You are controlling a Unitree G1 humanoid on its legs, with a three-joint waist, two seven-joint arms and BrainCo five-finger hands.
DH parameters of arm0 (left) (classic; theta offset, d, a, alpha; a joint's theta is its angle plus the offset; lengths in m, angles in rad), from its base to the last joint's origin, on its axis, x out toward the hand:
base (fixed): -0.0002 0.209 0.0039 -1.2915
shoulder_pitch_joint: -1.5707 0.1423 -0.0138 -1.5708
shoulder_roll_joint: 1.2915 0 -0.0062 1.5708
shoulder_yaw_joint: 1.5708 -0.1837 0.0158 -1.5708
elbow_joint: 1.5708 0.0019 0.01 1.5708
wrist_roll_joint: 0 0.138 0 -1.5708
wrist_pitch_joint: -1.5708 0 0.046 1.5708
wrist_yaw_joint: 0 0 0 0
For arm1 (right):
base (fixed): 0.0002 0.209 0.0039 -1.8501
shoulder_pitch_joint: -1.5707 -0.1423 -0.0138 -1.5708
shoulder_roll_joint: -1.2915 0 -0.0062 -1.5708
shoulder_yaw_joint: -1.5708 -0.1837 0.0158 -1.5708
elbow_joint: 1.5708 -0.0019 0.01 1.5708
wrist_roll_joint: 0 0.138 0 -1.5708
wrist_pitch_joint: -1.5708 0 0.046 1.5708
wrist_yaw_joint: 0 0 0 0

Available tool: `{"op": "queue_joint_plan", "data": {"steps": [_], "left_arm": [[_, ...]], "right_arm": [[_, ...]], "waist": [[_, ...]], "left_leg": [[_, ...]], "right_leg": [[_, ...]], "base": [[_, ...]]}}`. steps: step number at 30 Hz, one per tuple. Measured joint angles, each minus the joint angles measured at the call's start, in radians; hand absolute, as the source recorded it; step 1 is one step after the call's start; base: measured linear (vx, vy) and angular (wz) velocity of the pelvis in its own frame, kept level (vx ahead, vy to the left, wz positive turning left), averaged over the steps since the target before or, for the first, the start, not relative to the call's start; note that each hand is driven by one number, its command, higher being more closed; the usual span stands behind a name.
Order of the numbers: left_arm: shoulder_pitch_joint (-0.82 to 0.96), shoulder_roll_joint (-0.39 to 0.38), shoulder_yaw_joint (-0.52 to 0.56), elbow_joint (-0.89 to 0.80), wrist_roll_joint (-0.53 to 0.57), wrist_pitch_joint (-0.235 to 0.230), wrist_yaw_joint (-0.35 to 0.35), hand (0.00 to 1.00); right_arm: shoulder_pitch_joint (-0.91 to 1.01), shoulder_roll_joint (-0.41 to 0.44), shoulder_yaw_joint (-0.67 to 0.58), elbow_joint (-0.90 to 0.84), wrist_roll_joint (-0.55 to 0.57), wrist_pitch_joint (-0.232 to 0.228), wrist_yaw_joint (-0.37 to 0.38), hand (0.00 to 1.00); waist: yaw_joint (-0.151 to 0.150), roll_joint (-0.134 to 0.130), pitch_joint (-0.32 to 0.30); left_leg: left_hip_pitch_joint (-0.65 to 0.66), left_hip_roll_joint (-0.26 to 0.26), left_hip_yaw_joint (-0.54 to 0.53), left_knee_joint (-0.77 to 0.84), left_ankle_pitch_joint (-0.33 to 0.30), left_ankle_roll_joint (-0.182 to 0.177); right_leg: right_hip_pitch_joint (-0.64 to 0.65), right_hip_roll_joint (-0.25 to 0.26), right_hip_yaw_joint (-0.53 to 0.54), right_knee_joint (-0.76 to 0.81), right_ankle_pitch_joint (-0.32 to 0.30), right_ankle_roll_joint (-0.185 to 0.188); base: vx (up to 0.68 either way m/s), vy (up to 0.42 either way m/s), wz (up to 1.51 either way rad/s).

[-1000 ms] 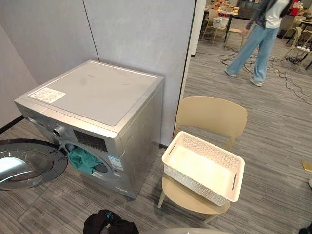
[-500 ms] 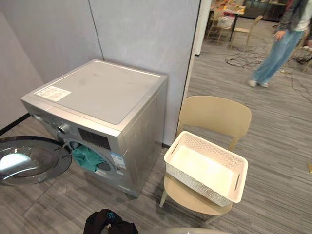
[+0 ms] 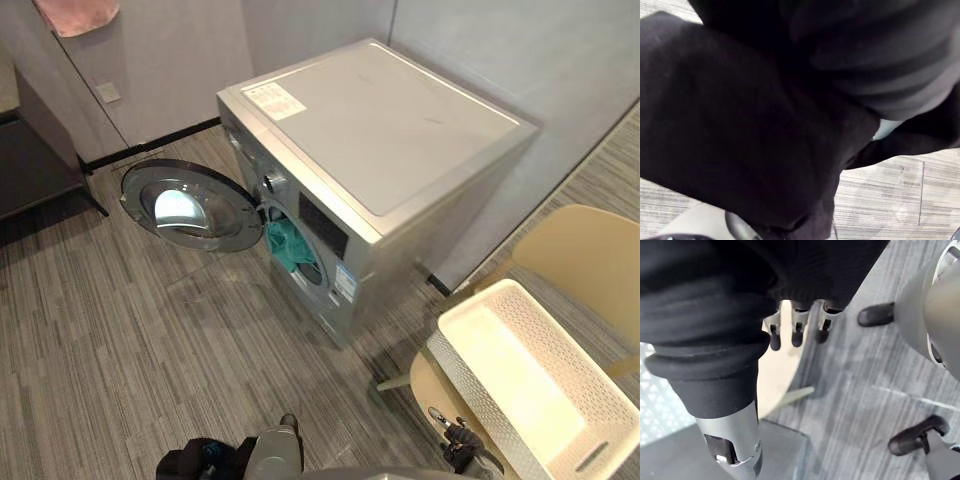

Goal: Pick up the laundry basket with both hands and put the clothes into the washing machine.

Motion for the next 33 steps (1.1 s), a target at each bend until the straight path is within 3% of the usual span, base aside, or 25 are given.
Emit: {"op": "queue_joint_plan", "data": {"steps": [1, 2, 3, 4, 5, 6, 7, 8, 10, 12, 14, 15, 17, 18, 19, 20, 21, 22, 23, 25, 26, 28, 30, 31, 33], "left_arm": [[-0.002, 0.003, -0.016, 0.006, 0.006, 0.0, 0.0, 1.0], [-0.004, 0.012, -0.047, 0.006, 0.023, 0.001, 0.0, 1.0], [-0.006, 0.014, -0.091, 0.005, 0.029, 0.0, -0.001, 1.0], [-0.007, 0.012, -0.115, 0.004, 0.036, -0.003, -0.001, 1.0], [-0.008, 0.029, -0.147, 0.005, 0.045, -0.003, 0.0, 1.0], [-0.01, 0.037, -0.157, 0.003, 0.046, -0.004, 0.0, 1.0], [-0.02, 0.051, -0.161, -0.002, 0.057, -0.004, -0.001, 1.0], [-0.026, 0.053, -0.161, -0.004, 0.066, -0.005, -0.002, 1.0], [-0.04, 0.045, -0.153, -0.006, 0.07, -0.008, -0.004, 1.0], [-0.052, 0.037, -0.138, -0.007, 0.089, -0.006, -0.003, 1.0], [-0.052, 0.016, -0.106, -0.027, 0.107, -0.007, -0.006, 1.0], [-0.058, 0.012, -0.096, -0.029, 0.11, -0.006, -0.01, 1.0], [-0.053, -0.025, -0.034, -0.043, 0.139, -0.002, -0.026, 1.0], [-0.054, -0.028, -0.018, -0.05, 0.144, 0.001, -0.025, 1.0], [-0.048, -0.04, -0.015, -0.051, 0.144, 0.001, -0.025, 1.0], [-0.045, -0.06, -0.004, -0.055, 0.142, 0.001, -0.025, 1.0], [-0.047, -0.069, 0.005, -0.069, 0.142, 0.001, -0.026, 1.0], [-0.05, -0.071, 0.006, -0.076, 0.141, 0.001, -0.027, 1.0], [-0.051, -0.068, 0.02, -0.083, 0.141, 0.002, -0.029, 1.0], [-0.045, -0.059, 0.034, -0.084, 0.142, 0.0, -0.032, 1.0], [-0.038, -0.053, 0.036, -0.083, 0.142, -0.001, -0.033, 1.0], [-0.033, -0.046, 0.047, -0.079, 0.142, 0.0, -0.032, 1.0], [-0.023, -0.047, 0.061, -0.064, 0.142, 0.0, -0.025, 1.0], [0.004, -0.062, 0.08, -0.059, 0.141, 0.002, -0.02, 1.0], [0.034, -0.077, 0.082, -0.05, 0.139, 0.002, -0.019, 1.0]], "right_arm": [[0.0, -0.004, 0.0, 0.012, 0.0, 0.002, 0.0, 0.0], [0.002, -0.012, 0.001, 0.022, 0.0, 0.007, 0.0, 0.0], [0.014, -0.016, 0.003, 0.022, 0.0, 0.007, -0.001, 0.0], [0.013, -0.017, 0.008, 0.008, -0.001, -0.003, -0.002, 0.0], [-0.002, -0.022, 0.039, 0.003, 0.001, -0.002, -0.002, 0.0], [-0.008, -0.022, 0.059, 0.001, 0.003, 0.002, -0.001, 0.0], [-0.008, -0.003, 0.087, -0.012, 0.014, 0.002, 0.001, 0.0], [0.003, 0.022, 0.101, -0.036, 0.035, -0.001, 0.002, 0.0], [0.013, 0.033, 0.114, -0.043, 0.059, -0.002, 0.002, 0.0], [0.023, 0.04, 0.11, -0.075, 0.08, -0.008, 0.001, 0.0], [0.037, 0.04, 0.106, -0.077, 0.081, -0.019, 0.001, 0.0], [0.047, 0.041, 0.103, -0.076, 0.08, -0.018, 0.0, 0.0], [0.085, 0.058, 0.077, -0.073, 0.081, -0.016, -0.002, 0.0], [0.093, 0.061, 0.057, -0.075, 0.087, -0.015, -0.002, 0.0], [0.104, 0.054, 0.058, -0.077, 0.086, -0.014, -0.002, 0.0], [0.114, 0.047, 0.031, -0.067, 0.108, 0.017, -0.044, 0.0], [0.128, 0.02, 0.034, -0.068, 0.109, 0.032, -0.047, 0.0], [0.139, 0.014, 0.035, -0.068, 0.11, 0.032, -0.047, 0.0], [0.153, 0.012, 0.032, -0.062, 0.11, 0.039, -0.046, 0.0], [0.16, 0.013, 0.032, -0.056, 0.11, 0.043, -0.051, 0.0], [0.16, 0.012, 0.037, -0.058, 0.11, 0.032, -0.071, 0.0], [0.157, 0.007, 0.038, -0.061, 0.11, 0.006, -0.087, 0.0], [0.154, -0.011, 0.04, -0.063, 0.11, -0.004, -0.095, 0.0], [0.156, -0.039, 0.048, -0.07, 0.109, -0.013, -0.097, 0.0], [0.158, -0.062, 0.051, -0.073, 0.108, -0.026, -0.099, 0.0]], "waist": [[-0.001, 0.003, -0.003], [-0.005, 0.016, -0.012], [-0.011, 0.039, -0.02], [-0.019, 0.047, -0.017], [-0.043, 0.046, -0.012], [-0.052, 0.047, -0.008], [-0.056, 0.038, -0.004], [-0.056, 0.024, -0.006], [-0.054, 0.005, -0.003], [-0.057, 0.004, -0.002], [-0.066, 0.01, -0.005], [-0.075, 0.007, -0.006], [-0.104, 0.004, -0.011], [-0.107, 0.016, -0.02], [-0.106, 0.03, -0.036], [-0.102, 0.048, -0.052], [-0.089, 0.08, -0.035], [-0.083, 0.09, -0.026], [-0.081, 0.088, -0.018], [-0.08, 0.081, -0.014], [-0.078, 0.079, -0.013], [-0.069, 0.079, -0.014], [-0.053, 0.072, -0.011], [-0.052, 0.08, -0.02], [-0.052, 0.093, -0.033]], "left_leg": [[0.001, -0.017, 0.0, 0.008, -0.014, 0.018], [0.01, -0.052, -0.005, 0.002, -0.025, 0.037], [0.031, -0.077, -0.015, -0.014, -0.031, 0.054], [0.048, -0.086, -0.021, -0.02, -0.034, 0.062], [0.092, -0.104, -0.038, -0.041, -0.036, 0.08], [0.117, -0.111, -0.049, -0.056, -0.03, 0.099], [0.168, -0.119, -0.057, -0.089, -0.029, 0.112], [0.216, -0.125, -0.056, -0.122, -0.027, 0.118], [0.292, -0.146, -0.051, -0.191, -0.022, 0.125], [0.361, -0.165, -0.056, -0.25, -0.023, 0.126], [0.424, -0.171, -0.087, -0.321, -0.024, 0.125], [0.442, -0.175, -0.11, -0.333, -0.028, 0.12], [0.488, -0.176, -0.157, -0.28, -0.075, 0.043], [0.466, -0.175, -0.154, -0.141, -0.09, 0.02], [0.426, -0.164, -0.143, -0.04, -0.092, 0.014], [0.323, -0.143, -0.112, 0.211, -0.06, -0.049], [0.209, -0.097, -0.081, 0.481, 0.015, -0.175], [0.161, -0.065, -0.062, 0.593, 0.03, -0.199], [0.098, -0.015, -0.044, 0.743, 0.041, -0.19], [0.04, 0.042, -0.052, 0.833, 0.038, -0.183], [0.006, 0.085, -0.058, 0.834, 0.031, -0.17], [-0.045, 0.135, -0.111, 0.752, -0.004, -0.108], [-0.044, 0.158, -0.18, 0.537, -0.03, -0.065], [0.029, 0.165, -0.305, 0.215, -0.03, -0.064], [0.086, 0.153, -0.421, 0.084, -0.026, -0.074]], "right_leg": [[-0.015, -0.021, 0.007, 0.041, 0.007, -0.01], [-0.053, -0.072, 0.012, 0.143, 0.041, -0.063], [-0.111, -0.119, 0.026, 0.273, 0.088, -0.21], [-0.145, -0.134, 0.044, 0.362, 0.076, -0.306], [-0.214, -0.1, 0.146, 0.533, 0.012, -0.321], [-0.241, -0.058, 0.206, 0.595, -0.031, -0.283], [-0.298, 0.054, 0.31, 0.696, -0.119, -0.218], [-0.351, 0.148, 0.339, 0.756, -0.186, -0.188], [-0.406, 0.221, 0.266, 0.717, -0.237, -0.191], [-0.459, 0.269, 0.175, 0.601, -0.244, -0.192], [-0.481, 0.355, 0.106, 0.336, -0.21, -0.196], [-0.481, 0.368, 0.109, 0.282, -0.189, -0.211], [-0.424, 0.4, 0.154, 0.189, -0.106, -0.322], [-0.381, 0.409, 0.158, 0.164, -0.052, -0.362], [-0.359, 0.417, 0.151, 0.144, -0.062, -0.355], [-0.296, 0.438, 0.147, 0.096, -0.074, -0.35], [-0.234, 0.468, 0.159, 0.057, -0.085, -0.364], [-0.21, 0.48, 0.171, 0.053, -0.092, -0.368], [-0.166, 0.486, 0.207, 0.053, -0.104, -0.362], [-0.093, 0.481, 0.28, 0.031, -0.104, -0.361], [-0.056, 0.477, 0.335, 0.001, -0.102, -0.358], [-0.036, 0.458, 0.423, -0.019, -0.1, -0.311], [-0.03, 0.433, 0.51, -0.02, -0.106, -0.273], [-0.052, 0.421, 0.593, 0.012, -0.141, -0.225], [-0.075, 0.421, 0.661, 0.056, -0.177, -0.199]], "base": [[0.13, 0.364, 0.25], [0.15, 0.371, 0.37], [0.17, 0.38, 0.39], [0.19, 0.366, 0.4], [0.17, 0.286, 0.3], [0.22, 0.306, 0.37], [0.26, 0.259, 0.3], [0.21, 0.195, 0.29], [0.22, 0.116, 0.08], [0.35, 0.106, -0.04], [0.42, 0.097, 0.28], [0.34, 0.05, 0.76], [0.57, 0.01, 1.07], [0.72, 0.008, 0.78], [0.73, 0.031, 0.42], [0.59, 0.074, 0.07], [0.57, 0.083, -0.1], [0.48, 0.081, -0.57], [0.39, 0.067, -0.75], [0.39, 0.123, -1.31], [0.29, 0.194, -1.78], [0.25, 0.299, -1.49], [0.19, 0.385, -1.35], [0.15, 0.414, -1.31], [0.15, 0.425, -1.48]]}}
